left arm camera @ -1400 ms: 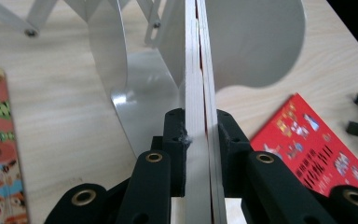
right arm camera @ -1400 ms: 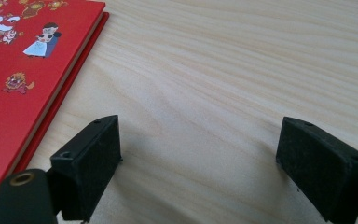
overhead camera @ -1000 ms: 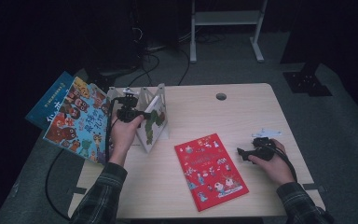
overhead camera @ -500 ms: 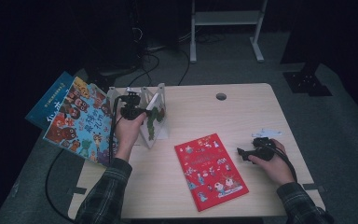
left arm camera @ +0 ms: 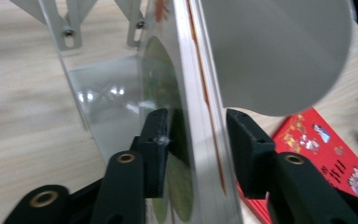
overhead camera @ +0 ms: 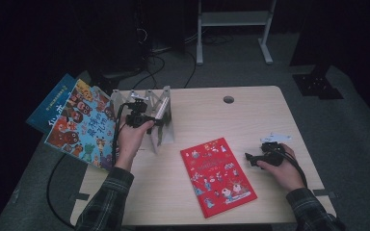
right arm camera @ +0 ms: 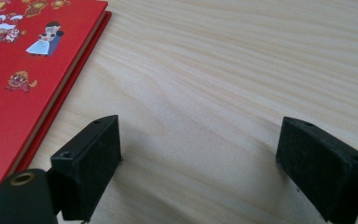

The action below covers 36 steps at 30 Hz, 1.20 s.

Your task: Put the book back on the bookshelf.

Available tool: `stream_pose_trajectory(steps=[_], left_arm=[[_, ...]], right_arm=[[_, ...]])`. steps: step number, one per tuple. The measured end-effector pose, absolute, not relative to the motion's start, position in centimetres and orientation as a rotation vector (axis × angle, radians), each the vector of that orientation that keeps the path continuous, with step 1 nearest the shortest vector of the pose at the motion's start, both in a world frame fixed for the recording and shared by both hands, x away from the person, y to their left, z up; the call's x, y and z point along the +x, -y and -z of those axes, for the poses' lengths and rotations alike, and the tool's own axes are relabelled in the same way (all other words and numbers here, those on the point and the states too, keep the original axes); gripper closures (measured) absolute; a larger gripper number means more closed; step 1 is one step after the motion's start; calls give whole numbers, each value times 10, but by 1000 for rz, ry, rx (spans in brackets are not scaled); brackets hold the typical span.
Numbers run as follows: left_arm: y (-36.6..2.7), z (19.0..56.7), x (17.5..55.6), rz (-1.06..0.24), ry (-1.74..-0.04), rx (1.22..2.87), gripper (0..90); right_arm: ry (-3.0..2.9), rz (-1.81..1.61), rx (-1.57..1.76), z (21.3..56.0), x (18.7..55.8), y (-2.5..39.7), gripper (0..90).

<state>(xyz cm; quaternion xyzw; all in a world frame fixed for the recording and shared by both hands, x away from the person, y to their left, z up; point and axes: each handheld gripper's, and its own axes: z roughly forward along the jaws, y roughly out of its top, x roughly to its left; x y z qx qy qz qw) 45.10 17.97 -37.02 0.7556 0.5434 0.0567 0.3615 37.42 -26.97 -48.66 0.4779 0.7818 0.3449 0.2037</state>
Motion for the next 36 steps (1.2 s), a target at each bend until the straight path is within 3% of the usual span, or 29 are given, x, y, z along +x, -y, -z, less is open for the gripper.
stream_pose_trajectory(steps=[10, 36], left_arm=[[-182, 373, 447, 4, -1421, 1890, 540], [-161, 369, 450, 142, -1320, 1827, 504]], right_arm=[[-2181, -962, 1333, 487, 374, 270, 125], [-2183, -963, 1328, 487, 374, 269, 125]])
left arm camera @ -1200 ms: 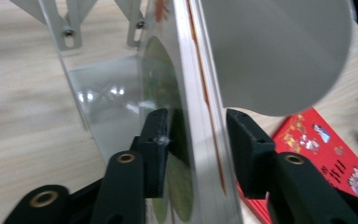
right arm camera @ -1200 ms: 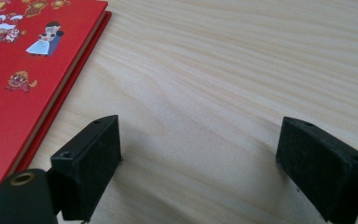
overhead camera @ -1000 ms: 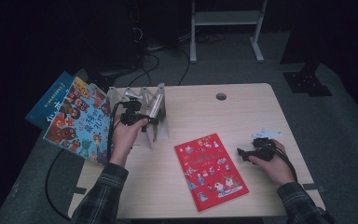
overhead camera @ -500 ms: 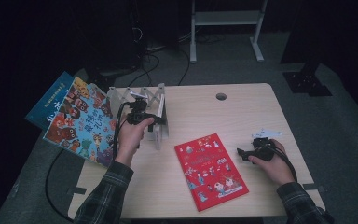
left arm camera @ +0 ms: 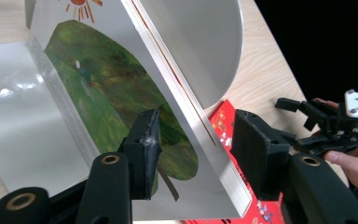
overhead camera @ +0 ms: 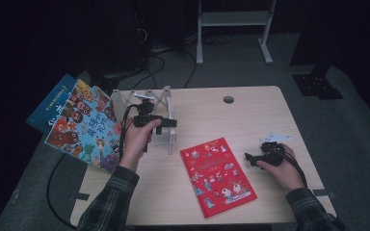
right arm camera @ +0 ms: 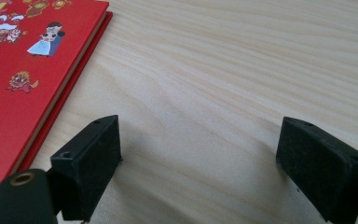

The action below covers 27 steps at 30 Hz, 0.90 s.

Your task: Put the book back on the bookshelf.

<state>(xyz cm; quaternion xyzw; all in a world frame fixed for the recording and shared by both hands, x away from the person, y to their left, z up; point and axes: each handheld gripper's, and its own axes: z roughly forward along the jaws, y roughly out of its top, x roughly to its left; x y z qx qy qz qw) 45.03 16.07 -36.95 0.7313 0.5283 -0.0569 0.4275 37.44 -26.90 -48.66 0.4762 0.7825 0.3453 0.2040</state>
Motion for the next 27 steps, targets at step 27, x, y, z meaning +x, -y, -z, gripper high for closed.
stream_pose_trajectory(steps=[27], left_arm=[[-182, 355, 420, 0, -1213, 1920, 401]], right_arm=[[-2182, -964, 1330, 487, 374, 268, 125]])
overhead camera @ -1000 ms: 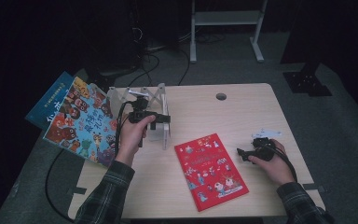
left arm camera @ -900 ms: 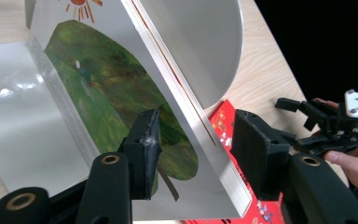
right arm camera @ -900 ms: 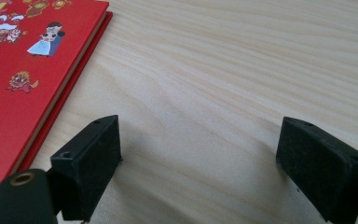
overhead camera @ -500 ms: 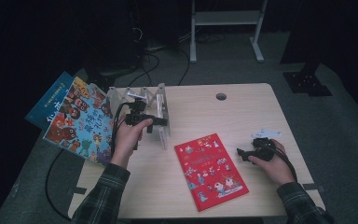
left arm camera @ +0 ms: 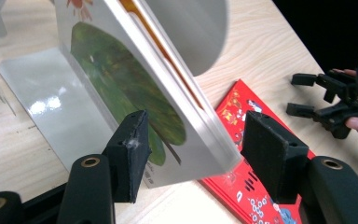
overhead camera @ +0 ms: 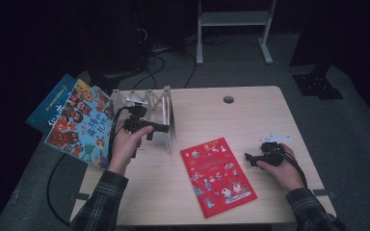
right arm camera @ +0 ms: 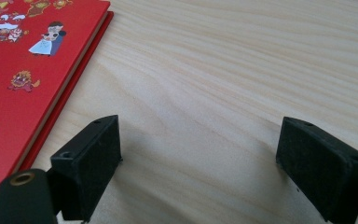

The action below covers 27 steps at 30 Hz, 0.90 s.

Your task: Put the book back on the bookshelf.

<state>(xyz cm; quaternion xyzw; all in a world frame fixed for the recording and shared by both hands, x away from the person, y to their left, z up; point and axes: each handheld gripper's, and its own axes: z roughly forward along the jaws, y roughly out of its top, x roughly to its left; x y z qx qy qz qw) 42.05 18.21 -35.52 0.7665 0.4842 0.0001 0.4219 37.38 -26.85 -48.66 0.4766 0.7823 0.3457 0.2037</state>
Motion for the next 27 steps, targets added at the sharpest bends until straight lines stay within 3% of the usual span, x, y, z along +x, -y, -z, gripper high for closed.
stream_pose_trajectory(steps=[7, 13, 20, 21, 27], left_arm=[[-195, 344, 394, -87, -1152, 1934, 444], [-197, 358, 371, -145, -1080, 1985, 513], [-191, 385, 357, -156, -1044, 2039, 472], [-190, 395, 352, -208, -997, 2042, 473], [-183, 419, 343, -165, -969, 2097, 439]], right_arm=[[-2180, -962, 1333, 487, 373, 268, 123], [-2177, -943, 1355, 486, 373, 268, 107], [-2203, -918, 1357, 483, 372, 269, 132], [-2203, -917, 1359, 483, 372, 269, 133], [-2205, -914, 1365, 482, 371, 269, 173]])
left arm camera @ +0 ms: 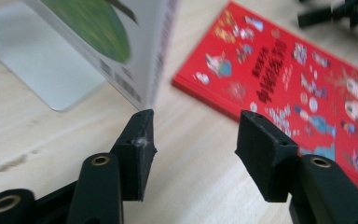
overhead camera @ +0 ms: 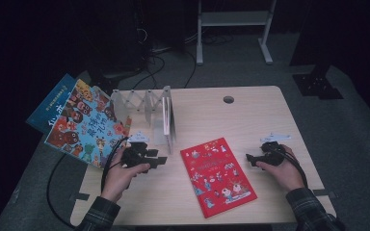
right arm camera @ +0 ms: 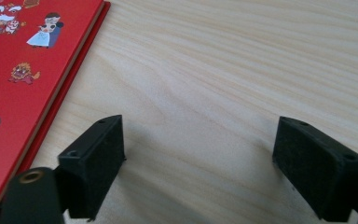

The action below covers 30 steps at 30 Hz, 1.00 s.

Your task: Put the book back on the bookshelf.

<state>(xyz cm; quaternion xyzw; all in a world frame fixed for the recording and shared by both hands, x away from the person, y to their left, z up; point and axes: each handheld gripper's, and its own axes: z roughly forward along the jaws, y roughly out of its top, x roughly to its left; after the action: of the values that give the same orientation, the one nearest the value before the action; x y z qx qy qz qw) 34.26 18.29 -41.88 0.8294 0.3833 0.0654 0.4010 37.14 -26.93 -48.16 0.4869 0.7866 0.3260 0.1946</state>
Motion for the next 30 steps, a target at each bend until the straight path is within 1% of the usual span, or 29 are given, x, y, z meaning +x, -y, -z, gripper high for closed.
stream_pose_trajectory(steps=[3, 4, 5, 7, 10, 11, 12, 15, 20, 25, 30], left_arm=[[-179, 425, 339, -138, -961, 2103, 426], [-177, 428, 338, -127, -955, 2117, 426], [-173, 432, 335, -89, -968, 2136, 390], [-169, 436, 333, -72, -970, 2148, 365], [-164, 440, 332, -15, -954, 2138, 362], [-164, 440, 332, -15, -954, 2138, 361], [-160, 441, 331, -1, -952, 2138, 359], [-156, 444, 332, 41, -943, 2134, 350], [-148, 447, 333, 73, -935, 2127, 368], [-136, 453, 334, 106, -928, 2142, 368], [-123, 457, 336, 101, -925, 2166, 367]], right_arm=[[-2212, -906, 1380, 479, 370, 271, 264], [-2212, -906, 1380, 479, 370, 271, 264], [-2221, -902, 1393, 476, 369, 272, 332], [-2234, -919, 1422, 473, 368, 272, 376], [-2268, -969, 1449, 471, 366, 271, 431], [-2268, -969, 1449, 471, 366, 271, 431], [-2289, -1010, 1447, 468, 364, 270, 460], [-2336, -1062, 1456, 462, 361, 266, 498], [-2423, -1156, 1462, 453, 357, 258, 534], [-2496, -1195, 1458, 454, 356, 250, 531], [-2538, -1216, 1454, 456, 356, 244, 519]])
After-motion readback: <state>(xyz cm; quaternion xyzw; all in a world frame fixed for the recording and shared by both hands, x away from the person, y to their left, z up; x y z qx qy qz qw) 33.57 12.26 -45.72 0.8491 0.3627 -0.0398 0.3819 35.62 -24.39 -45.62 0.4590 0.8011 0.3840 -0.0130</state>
